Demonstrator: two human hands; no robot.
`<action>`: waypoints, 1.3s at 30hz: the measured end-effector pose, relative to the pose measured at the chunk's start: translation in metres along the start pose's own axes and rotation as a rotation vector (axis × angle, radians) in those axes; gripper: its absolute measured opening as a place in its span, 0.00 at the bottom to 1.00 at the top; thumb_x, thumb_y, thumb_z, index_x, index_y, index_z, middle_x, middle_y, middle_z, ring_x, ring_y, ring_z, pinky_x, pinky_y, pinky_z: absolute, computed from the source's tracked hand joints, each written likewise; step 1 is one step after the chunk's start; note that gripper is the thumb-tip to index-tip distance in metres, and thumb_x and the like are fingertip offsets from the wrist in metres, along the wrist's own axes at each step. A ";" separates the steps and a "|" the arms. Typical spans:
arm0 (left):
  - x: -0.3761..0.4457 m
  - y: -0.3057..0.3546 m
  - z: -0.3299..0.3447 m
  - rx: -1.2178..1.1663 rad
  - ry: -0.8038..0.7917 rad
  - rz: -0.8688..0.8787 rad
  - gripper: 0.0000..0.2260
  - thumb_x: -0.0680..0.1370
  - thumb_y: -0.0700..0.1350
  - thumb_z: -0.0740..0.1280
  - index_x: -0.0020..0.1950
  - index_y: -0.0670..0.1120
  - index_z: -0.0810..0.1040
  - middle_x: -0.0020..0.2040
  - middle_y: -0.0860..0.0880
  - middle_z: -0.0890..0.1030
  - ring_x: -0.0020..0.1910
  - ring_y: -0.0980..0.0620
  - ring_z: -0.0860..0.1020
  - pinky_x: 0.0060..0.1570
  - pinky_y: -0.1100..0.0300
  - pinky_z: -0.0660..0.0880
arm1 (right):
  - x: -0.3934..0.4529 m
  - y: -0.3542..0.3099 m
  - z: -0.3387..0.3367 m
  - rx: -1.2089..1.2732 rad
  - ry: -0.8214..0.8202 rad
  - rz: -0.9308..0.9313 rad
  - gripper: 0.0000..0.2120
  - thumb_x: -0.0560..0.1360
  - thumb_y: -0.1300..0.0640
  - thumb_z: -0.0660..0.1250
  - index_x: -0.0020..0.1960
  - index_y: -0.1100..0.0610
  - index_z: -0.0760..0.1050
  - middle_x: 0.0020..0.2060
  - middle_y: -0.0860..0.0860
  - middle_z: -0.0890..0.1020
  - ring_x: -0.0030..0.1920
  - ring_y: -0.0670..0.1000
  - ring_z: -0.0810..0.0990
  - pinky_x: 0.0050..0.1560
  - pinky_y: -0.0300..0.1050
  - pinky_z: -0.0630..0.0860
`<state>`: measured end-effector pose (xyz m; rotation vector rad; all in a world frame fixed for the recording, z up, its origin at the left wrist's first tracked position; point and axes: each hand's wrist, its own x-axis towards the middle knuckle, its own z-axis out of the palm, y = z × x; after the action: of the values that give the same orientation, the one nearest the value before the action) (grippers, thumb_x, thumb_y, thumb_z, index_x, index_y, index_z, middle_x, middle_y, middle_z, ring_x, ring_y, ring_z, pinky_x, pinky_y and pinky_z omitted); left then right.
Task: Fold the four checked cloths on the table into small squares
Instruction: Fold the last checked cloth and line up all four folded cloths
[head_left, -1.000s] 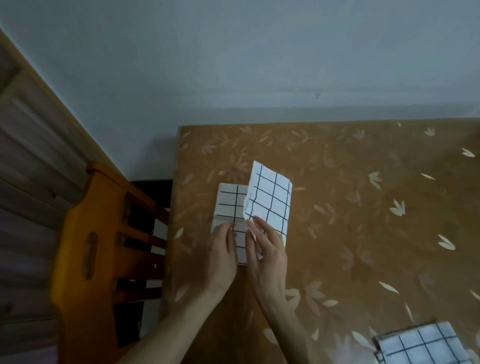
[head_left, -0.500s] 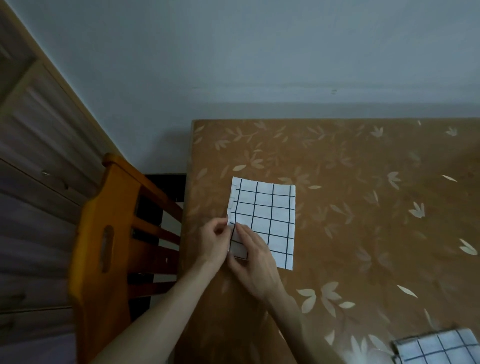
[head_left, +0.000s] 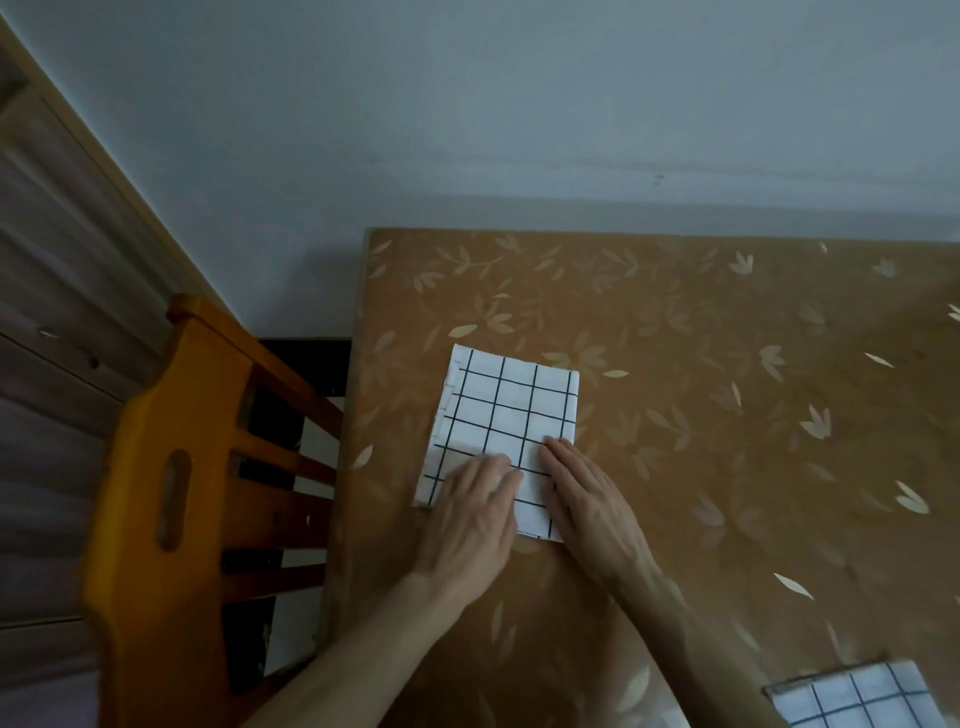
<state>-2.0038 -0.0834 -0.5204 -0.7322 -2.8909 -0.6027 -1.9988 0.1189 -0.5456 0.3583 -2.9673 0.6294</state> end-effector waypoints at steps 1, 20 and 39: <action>-0.002 0.004 0.006 -0.009 -0.033 0.069 0.16 0.81 0.45 0.65 0.68 0.47 0.74 0.67 0.48 0.74 0.68 0.48 0.72 0.70 0.53 0.71 | 0.000 0.001 -0.001 0.015 -0.002 -0.001 0.24 0.87 0.49 0.55 0.80 0.57 0.66 0.79 0.51 0.68 0.80 0.50 0.64 0.77 0.51 0.67; -0.013 0.007 0.013 0.074 -0.308 0.154 0.32 0.82 0.71 0.48 0.83 0.61 0.50 0.81 0.42 0.62 0.81 0.40 0.58 0.77 0.42 0.46 | 0.025 0.056 -0.040 -0.168 -0.294 -0.234 0.29 0.87 0.43 0.52 0.85 0.48 0.48 0.84 0.44 0.52 0.83 0.44 0.49 0.82 0.59 0.52; -0.013 0.005 0.012 0.149 -0.327 0.210 0.31 0.82 0.71 0.48 0.83 0.62 0.51 0.80 0.40 0.65 0.80 0.38 0.60 0.77 0.39 0.55 | 0.081 0.071 -0.041 -0.174 -0.179 0.014 0.27 0.85 0.37 0.50 0.80 0.45 0.62 0.79 0.41 0.66 0.81 0.48 0.58 0.81 0.59 0.52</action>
<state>-1.9897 -0.0798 -0.5322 -1.1897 -3.0411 -0.2594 -2.0928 0.1817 -0.5248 0.3979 -3.1664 0.3530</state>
